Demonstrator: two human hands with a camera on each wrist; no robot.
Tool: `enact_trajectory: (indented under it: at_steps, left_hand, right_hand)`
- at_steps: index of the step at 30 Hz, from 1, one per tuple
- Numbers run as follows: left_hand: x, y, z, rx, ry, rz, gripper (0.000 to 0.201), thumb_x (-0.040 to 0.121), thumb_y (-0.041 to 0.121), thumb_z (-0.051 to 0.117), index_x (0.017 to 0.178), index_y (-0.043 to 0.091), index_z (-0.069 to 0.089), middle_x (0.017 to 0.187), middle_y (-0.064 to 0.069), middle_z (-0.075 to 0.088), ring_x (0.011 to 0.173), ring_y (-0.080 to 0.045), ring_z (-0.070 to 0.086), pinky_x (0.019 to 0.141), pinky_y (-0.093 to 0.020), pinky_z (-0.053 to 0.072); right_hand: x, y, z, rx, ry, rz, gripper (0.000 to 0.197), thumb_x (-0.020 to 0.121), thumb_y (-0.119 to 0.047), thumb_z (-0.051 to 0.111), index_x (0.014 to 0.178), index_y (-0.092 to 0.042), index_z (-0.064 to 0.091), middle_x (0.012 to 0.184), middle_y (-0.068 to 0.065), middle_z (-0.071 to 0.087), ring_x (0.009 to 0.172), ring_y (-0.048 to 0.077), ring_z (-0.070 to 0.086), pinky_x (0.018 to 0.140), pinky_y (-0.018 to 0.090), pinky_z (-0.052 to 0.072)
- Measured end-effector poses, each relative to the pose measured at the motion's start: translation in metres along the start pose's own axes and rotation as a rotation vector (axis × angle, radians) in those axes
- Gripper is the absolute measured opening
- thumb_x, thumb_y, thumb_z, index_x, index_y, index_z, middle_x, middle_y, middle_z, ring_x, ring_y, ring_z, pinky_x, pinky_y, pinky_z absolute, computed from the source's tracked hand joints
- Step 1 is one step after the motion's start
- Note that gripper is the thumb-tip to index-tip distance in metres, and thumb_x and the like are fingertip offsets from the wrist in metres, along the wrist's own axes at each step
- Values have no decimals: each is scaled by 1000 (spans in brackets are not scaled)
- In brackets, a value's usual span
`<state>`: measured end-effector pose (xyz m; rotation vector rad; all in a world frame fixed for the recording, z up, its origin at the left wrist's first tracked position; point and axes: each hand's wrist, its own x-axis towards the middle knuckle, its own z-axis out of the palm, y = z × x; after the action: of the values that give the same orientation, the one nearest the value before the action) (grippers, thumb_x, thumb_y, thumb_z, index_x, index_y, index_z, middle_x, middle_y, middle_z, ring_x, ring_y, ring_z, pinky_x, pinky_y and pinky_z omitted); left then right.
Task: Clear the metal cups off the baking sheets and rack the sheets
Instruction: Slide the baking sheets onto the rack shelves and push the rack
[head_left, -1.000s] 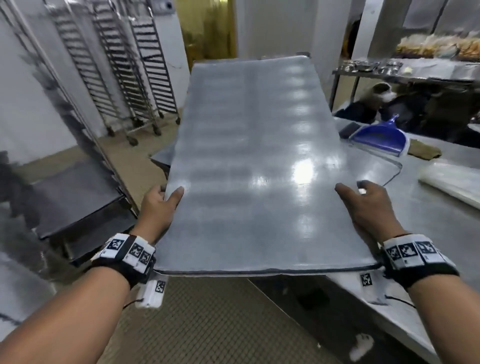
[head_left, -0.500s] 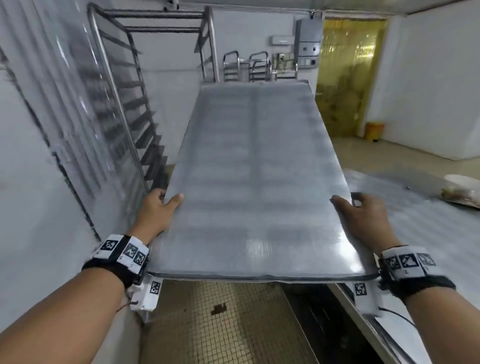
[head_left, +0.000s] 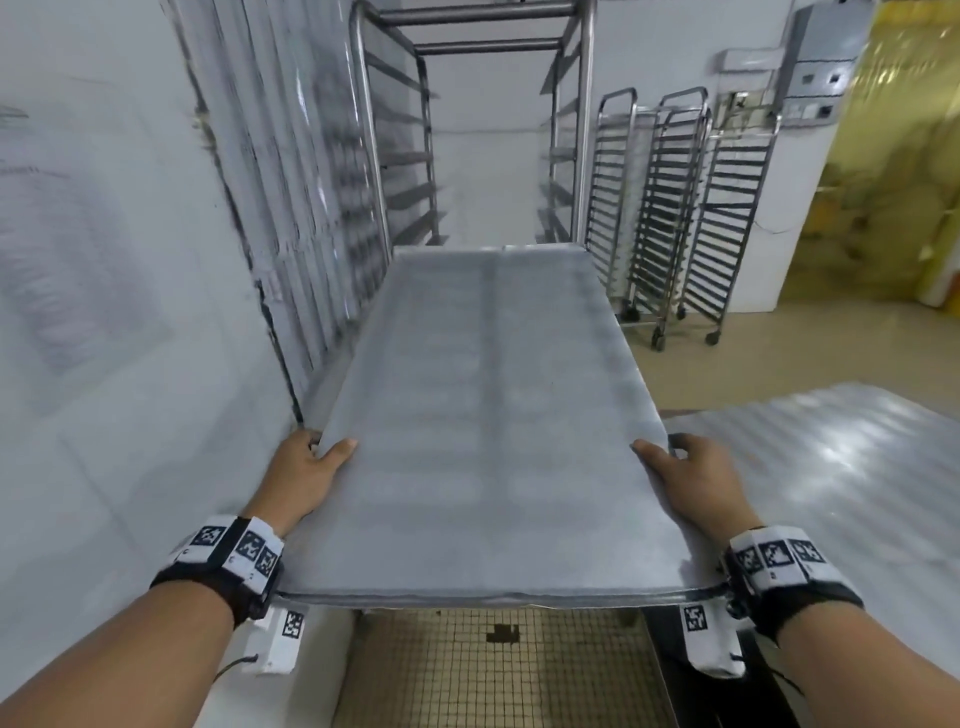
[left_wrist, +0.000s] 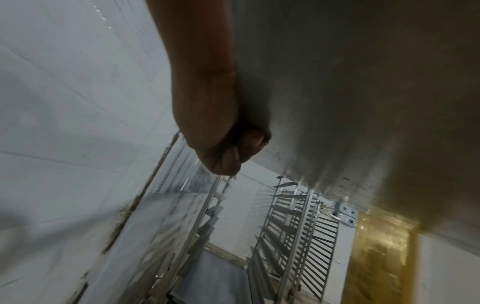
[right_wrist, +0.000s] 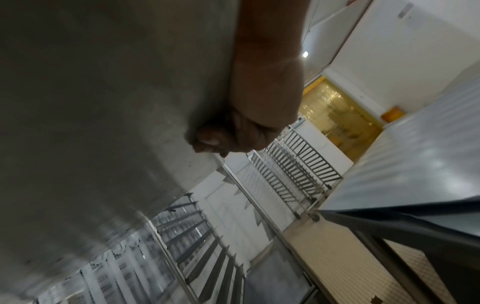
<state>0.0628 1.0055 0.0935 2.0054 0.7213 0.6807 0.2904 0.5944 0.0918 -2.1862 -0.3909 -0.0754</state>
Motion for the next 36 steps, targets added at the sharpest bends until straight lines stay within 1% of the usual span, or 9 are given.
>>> enact_trajectory:
  at_steps: [5, 10, 13, 16, 21, 26, 28, 31, 36]
  left_hand:
    - [19, -10, 19, -2, 19, -78, 39, 88, 48, 76, 109, 16, 70, 102, -4, 77, 91, -25, 74, 87, -47, 61]
    - [38, -4, 38, 23, 7, -119, 44, 88, 45, 77, 118, 14, 68, 105, -3, 77, 91, -21, 74, 83, -40, 61]
    - [54, -9, 46, 90, 26, -156, 64, 84, 55, 78, 122, 5, 65, 108, -12, 74, 93, -28, 72, 75, -35, 55]
    - [71, -10, 54, 140, 28, -174, 79, 81, 63, 75, 129, 0, 61, 118, -16, 69, 104, -33, 67, 86, -39, 52]
    - [109, -10, 67, 148, 18, -197, 83, 87, 52, 74, 145, -2, 48, 136, -22, 59, 122, -35, 59, 98, -35, 46]
    - [158, -22, 77, 109, -12, -205, 73, 89, 47, 75, 140, 1, 52, 125, -17, 62, 108, -27, 58, 90, -32, 45]
    - [181, -25, 79, 95, -38, -206, 47, 91, 42, 74, 120, 8, 61, 107, -9, 65, 103, -28, 61, 79, -29, 47]
    - [214, -29, 80, 81, -53, -181, 24, 93, 34, 73, 94, 20, 53, 84, 9, 56, 86, -23, 58, 65, -24, 43]
    - [278, -61, 75, 71, -68, -154, 59, 82, 58, 78, 110, 8, 63, 104, -11, 71, 96, -32, 68, 88, -44, 57]
  right_hand:
    - [52, 24, 22, 23, -61, -10, 87, 73, -78, 57, 104, 2, 66, 97, 8, 68, 89, 25, 63, 75, 31, 42]
    - [91, 29, 28, -14, -81, -31, 73, 85, -60, 65, 122, 4, 64, 117, 15, 70, 108, 31, 65, 86, 35, 48]
    - [111, 33, 32, -18, -95, -24, 60, 86, -58, 65, 103, 0, 63, 100, 11, 69, 97, 30, 65, 80, 35, 47]
    - [126, 33, 37, -19, -100, -27, 47, 84, -60, 65, 89, -14, 53, 85, 5, 58, 82, 24, 58, 73, 33, 42]
    - [153, 30, 51, -52, -97, 3, 70, 87, -57, 65, 116, 6, 64, 114, 18, 69, 106, 34, 64, 85, 36, 46]
    - [181, 24, 75, -37, -54, 53, 57, 83, -61, 66, 80, -5, 62, 80, 5, 62, 80, 28, 62, 70, 35, 44]
    - [192, 13, 86, -18, -46, 63, 47, 86, -51, 69, 69, -10, 53, 69, 0, 58, 73, 26, 59, 66, 35, 41]
    - [207, -4, 105, -12, -63, 88, 33, 90, -44, 69, 88, -15, 53, 83, 1, 59, 82, 22, 56, 76, 31, 41]
    - [238, -19, 144, -28, -60, 124, 44, 85, -54, 69, 95, -12, 58, 89, 3, 65, 85, 23, 62, 77, 33, 44]
